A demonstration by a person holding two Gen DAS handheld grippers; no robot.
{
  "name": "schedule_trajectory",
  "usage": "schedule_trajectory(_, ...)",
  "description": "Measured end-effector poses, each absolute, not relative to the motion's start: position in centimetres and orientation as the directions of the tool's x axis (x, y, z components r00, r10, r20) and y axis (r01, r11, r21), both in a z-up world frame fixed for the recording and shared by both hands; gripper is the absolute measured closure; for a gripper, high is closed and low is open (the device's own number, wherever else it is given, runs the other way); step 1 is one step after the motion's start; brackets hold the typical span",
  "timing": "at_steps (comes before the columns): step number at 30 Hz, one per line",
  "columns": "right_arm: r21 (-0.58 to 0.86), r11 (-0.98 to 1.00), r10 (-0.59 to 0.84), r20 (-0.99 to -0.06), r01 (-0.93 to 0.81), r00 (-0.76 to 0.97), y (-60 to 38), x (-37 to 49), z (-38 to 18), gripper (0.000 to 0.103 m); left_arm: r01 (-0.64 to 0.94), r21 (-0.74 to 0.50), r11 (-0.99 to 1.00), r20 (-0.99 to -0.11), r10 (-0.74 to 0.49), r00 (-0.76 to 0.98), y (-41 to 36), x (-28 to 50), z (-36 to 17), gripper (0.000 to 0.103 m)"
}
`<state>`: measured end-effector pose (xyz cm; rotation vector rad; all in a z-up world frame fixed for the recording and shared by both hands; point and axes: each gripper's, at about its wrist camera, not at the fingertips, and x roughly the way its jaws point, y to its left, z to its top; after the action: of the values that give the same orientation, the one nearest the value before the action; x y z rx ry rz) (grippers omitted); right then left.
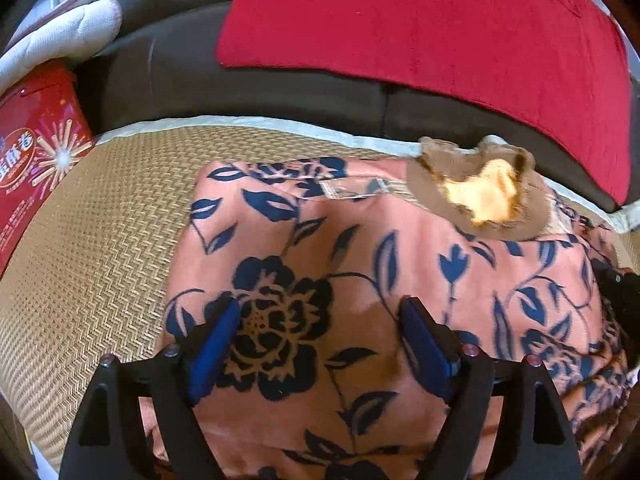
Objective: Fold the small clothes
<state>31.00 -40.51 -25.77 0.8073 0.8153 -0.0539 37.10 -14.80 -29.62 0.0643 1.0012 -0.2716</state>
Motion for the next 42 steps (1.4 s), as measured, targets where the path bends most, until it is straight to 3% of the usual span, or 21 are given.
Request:
schedule_trajectory(6, 0.612, 0.776, 0.367, -0.635, 0.154, 0.68, -37.0, 29.7, -22.5, 0.092, 0.263, -0.11, 0.959, -0.789, -0.245, 0.564, -13.5, 34.6, -26.6, 0.02)
schedule_trajectory(12, 0.495, 0.866, 0.39, -0.751, 0.064, 0.533, -31.5, 28.1, -23.9, 0.092, 0.34, 0.006, 0.94, -0.853, -0.173, 0.492, -15.3, 32.2, -28.9, 0.02)
schedule_trajectory(15, 0.5, 0.865, 0.41, -0.749, 0.039, 0.52, -31.4, 26.3, -23.9, 0.092, 0.349, 0.001, 0.937, -0.861, -0.176, 0.477, -15.0, 31.3, -29.5, 0.02)
schedule_trajectory(19, 0.565, 0.823, 0.443, -0.702, 0.058, 0.557, -34.5, 24.3, -22.8, 0.093, 0.343, -0.052, 0.938, -0.842, -0.225, 0.49, -13.9, 30.1, -27.9, 0.02)
schedule_trajectory(23, 0.583, 0.798, 0.345, -0.649, 0.152, 0.678, -39.6, 22.8, -21.2, 0.091, 0.29, -0.114, 0.95, -0.788, -0.264, 0.557, -11.7, 30.2, -25.4, 0.02)
schedule_trajectory(27, 0.57, 0.767, 0.262, -0.698, 0.295, 0.667, -43.6, 23.1, -22.6, 0.091, 0.219, -0.135, 0.966, -0.794, -0.238, 0.56, -10.8, 32.4, -25.3, 0.02)
schedule_trajectory(29, 0.539, 0.755, 0.251, -0.764, 0.373, 0.595, -44.5, 24.0, -24.5, 0.093, 0.182, -0.102, 0.978, -0.828, -0.185, 0.529, -10.7, 33.2, -26.2, 0.02)
schedule_trajectory(33, 0.532, 0.769, 0.233, -0.749, 0.355, 0.62, -44.4, 23.9, -23.6, 0.091, 0.156, -0.114, 0.981, -0.842, -0.179, 0.509, -10.4, 34.0, -26.7, 0.02)
schedule_trajectory(38, 0.591, 0.757, 0.267, -0.668, 0.277, 0.695, -43.3, 24.8, -22.2, 0.089, 0.172, -0.085, 0.981, -0.848, -0.162, 0.504, -11.1, 35.2, -27.6, 0.018)
schedule_trajectory(42, 0.523, 0.806, 0.294, -0.76, 0.276, 0.58, -40.2, 27.2, -24.1, 0.088, 0.228, 0.004, 0.974, -0.857, -0.115, 0.503, -12.8, 34.8, -28.2, 0.013)
